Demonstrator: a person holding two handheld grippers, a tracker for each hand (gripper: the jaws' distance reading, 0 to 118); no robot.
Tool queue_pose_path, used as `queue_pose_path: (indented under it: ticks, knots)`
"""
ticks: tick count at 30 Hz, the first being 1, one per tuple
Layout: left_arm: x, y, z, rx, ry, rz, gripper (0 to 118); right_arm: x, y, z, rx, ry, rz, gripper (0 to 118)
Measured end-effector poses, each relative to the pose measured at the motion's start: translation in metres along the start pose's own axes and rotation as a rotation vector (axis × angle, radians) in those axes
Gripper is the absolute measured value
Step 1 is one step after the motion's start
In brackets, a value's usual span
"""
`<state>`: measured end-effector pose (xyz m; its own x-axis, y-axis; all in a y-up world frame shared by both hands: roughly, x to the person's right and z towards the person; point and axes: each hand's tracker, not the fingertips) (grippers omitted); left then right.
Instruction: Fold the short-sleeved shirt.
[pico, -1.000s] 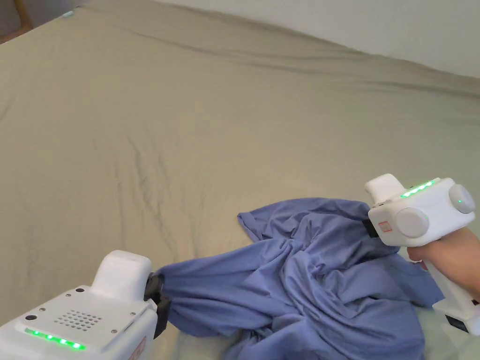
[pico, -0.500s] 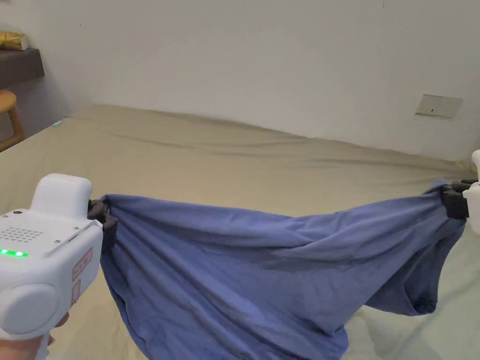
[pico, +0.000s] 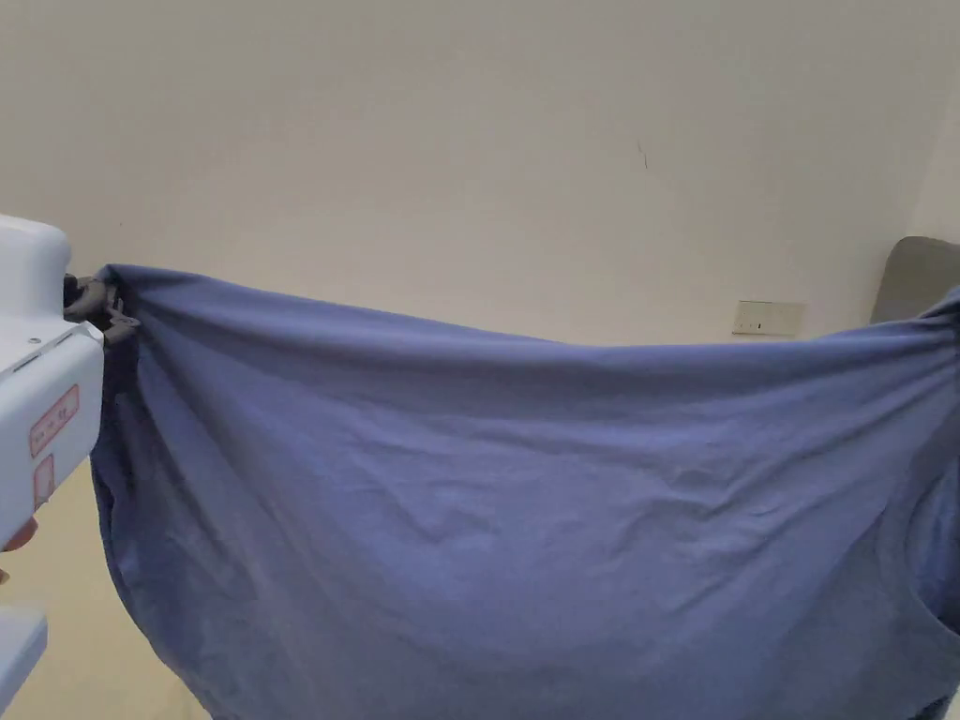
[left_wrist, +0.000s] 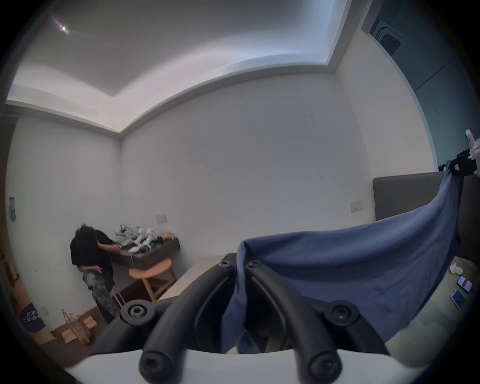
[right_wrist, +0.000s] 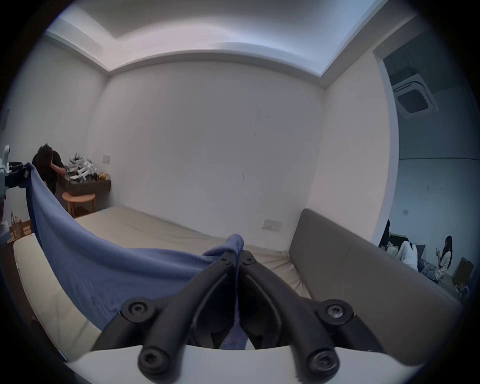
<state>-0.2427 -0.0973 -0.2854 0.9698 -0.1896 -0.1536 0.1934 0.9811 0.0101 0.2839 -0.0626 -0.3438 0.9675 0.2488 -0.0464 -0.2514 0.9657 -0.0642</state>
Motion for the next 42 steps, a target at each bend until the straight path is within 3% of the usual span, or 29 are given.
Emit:
queue_pose_path:
  ticks: [9, 17, 30, 34, 42]
  knots:
    - [-0.008, 0.084, -0.001, 0.116, -0.026, -0.001, 1, 0.032, 0.06, 0.02, 0.097, -0.05, -0.018, 2]
    - [-0.006, 0.116, -0.033, 0.099, -0.057, -0.005, 1, 0.042, 0.071, 0.002, 0.113, -0.058, -0.009, 2]
    - [-0.014, 0.12, -0.14, 0.012, 0.03, -0.012, 1, 0.015, 0.084, -0.123, 0.058, 0.015, -0.005, 3]
    - [-0.012, 0.112, -0.18, -0.015, 0.066, -0.027, 1, -0.001, 0.088, -0.168, 0.071, 0.028, 0.047, 3]
    - [-0.02, 0.087, -0.25, -0.059, 0.093, -0.003, 1, -0.021, 0.086, -0.242, 0.062, 0.01, 0.068, 3]
